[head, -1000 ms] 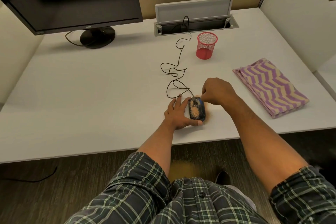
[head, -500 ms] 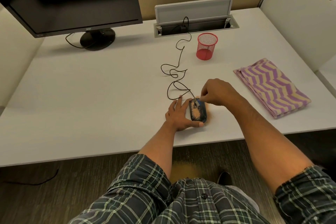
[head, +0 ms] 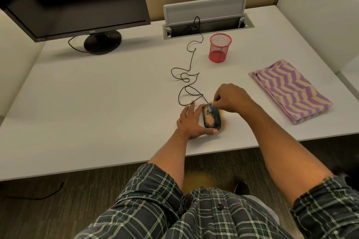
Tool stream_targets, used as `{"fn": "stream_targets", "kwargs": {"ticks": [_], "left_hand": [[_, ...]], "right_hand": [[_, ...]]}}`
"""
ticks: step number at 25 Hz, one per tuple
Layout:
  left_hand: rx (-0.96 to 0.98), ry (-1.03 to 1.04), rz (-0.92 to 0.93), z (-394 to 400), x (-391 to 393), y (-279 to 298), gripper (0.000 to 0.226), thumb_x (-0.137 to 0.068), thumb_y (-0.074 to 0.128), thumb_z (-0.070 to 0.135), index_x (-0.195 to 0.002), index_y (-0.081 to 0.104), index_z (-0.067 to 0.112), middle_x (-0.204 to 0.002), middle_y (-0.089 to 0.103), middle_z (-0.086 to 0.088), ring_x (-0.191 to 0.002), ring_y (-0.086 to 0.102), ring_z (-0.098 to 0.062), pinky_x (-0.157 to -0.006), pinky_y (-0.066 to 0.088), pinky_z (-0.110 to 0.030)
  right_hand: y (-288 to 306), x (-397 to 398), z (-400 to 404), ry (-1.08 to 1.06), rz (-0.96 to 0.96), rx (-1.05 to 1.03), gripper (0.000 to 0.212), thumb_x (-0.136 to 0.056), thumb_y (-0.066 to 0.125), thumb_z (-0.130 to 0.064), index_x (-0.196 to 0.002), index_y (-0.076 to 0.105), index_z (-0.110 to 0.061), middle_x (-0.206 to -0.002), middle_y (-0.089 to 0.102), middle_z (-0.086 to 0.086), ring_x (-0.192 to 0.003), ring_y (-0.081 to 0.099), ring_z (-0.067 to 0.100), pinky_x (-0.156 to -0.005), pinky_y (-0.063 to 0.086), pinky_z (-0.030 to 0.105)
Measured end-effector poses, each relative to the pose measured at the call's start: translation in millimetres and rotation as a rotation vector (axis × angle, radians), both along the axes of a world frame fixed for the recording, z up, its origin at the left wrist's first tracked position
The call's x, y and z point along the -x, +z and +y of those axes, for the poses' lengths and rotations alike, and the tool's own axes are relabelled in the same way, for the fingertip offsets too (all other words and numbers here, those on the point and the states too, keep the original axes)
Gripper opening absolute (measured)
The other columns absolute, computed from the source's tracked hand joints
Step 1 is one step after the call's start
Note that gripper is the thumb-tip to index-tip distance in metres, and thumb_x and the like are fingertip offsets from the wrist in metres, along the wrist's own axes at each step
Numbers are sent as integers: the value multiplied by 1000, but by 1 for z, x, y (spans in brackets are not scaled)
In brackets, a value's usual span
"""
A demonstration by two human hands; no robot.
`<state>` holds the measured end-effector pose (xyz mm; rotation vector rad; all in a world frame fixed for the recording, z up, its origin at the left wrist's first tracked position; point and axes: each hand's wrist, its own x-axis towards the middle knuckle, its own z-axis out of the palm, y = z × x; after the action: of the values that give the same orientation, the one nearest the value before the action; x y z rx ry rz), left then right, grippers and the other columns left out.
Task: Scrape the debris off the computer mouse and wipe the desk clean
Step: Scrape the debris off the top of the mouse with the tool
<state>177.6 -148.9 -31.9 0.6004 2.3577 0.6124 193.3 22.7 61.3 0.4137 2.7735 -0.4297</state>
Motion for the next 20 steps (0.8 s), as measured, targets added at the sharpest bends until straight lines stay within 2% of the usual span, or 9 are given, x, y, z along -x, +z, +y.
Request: {"fn": "stream_targets", "kwargs": {"ticks": [7,12,20], "left_hand": [[2,0,5,1,0,-2,121,-67,75,74,-157,-1,47,-165,-22,12,-152,-18,-20,-120,3,-56],[-2,6,2,1,0,-3,121,-67,75,74,-157,-1,47,-165,-23,13,-152,-18,-18,-120,3,-56],[-9,8,2,0,-1,-2,120,-67,75,74,-157,1,47,-165,-22,12,-152,-18,-18,-120,3,-55]], "right_hand": [[0,2,1,11,-39,-11,20,-79,77,-28,-95,79,-16,-89,74,1,-78,64,16,-65,54,30],[-1,0,0,1,-28,-2,20,-81,76,-27,-97,79,-16,-90,74,1,-79,64,16,-58,46,26],[-3,-3,2,-19,-10,12,16,-78,77,-27,-91,79,-18,-89,74,1,-79,65,18,-61,47,27]]}}
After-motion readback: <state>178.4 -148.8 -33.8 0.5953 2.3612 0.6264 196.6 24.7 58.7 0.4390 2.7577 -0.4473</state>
